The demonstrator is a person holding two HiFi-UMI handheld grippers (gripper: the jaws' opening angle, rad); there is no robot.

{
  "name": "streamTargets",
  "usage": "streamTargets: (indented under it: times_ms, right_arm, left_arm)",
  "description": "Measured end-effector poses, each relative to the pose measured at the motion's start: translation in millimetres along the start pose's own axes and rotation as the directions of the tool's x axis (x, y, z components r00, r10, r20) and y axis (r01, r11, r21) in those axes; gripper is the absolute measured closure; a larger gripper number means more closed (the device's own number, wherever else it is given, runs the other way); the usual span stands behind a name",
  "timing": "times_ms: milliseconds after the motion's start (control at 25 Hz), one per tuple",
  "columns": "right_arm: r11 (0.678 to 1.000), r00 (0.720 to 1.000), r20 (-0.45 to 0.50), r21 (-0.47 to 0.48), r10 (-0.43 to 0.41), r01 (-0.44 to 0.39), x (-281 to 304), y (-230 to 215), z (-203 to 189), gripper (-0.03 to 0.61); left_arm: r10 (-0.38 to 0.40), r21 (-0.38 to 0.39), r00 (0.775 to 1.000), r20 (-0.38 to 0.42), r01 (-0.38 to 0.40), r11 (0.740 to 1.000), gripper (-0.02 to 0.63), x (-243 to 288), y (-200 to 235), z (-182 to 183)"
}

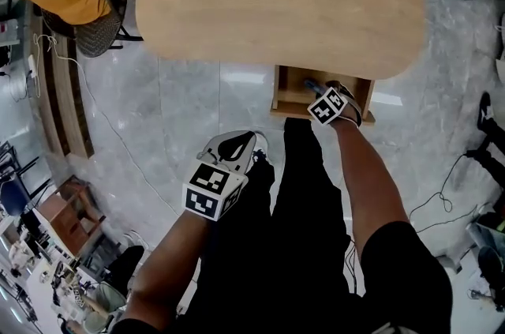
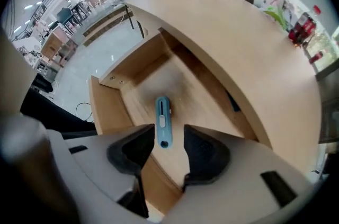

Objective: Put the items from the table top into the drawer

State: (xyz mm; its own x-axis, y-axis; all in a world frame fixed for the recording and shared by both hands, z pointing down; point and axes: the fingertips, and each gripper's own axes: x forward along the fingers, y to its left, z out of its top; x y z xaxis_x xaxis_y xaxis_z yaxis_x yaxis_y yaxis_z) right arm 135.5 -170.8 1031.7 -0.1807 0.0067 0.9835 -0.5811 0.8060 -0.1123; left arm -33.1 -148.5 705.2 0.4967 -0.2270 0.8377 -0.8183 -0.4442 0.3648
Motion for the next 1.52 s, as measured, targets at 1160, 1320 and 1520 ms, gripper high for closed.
streamTargets:
  times_ms: [1160, 1320, 1520]
  right_arm:
    - [0.852, 0.516, 0.819, 0.44, -0.25, -0.285, -545.7, 257.9, 54.9, 0.575]
    - [0.864, 0.457, 0.843, 0.431, -0.282, -0.261, -583.6, 267.7, 39.1, 0.575]
    - [0.904, 0.404, 0.867, 0.389, -0.292, -0.181, -614.8, 270.7, 24.6, 0.574]
  left_arm:
    - [-0.265, 0.3, 0.906, 0.331, 0.165, 0.939, 0.612, -253.3, -124.0, -14.5]
    - [-0.284, 0.342, 0.88, 0.381, 0.152, 0.927, 0.612, -276.3, -151.7, -13.3]
    - [-0.271, 0.343, 0.852, 0.447, 0.117, 0.932, 0.612, -293.1, -180.2, -15.5]
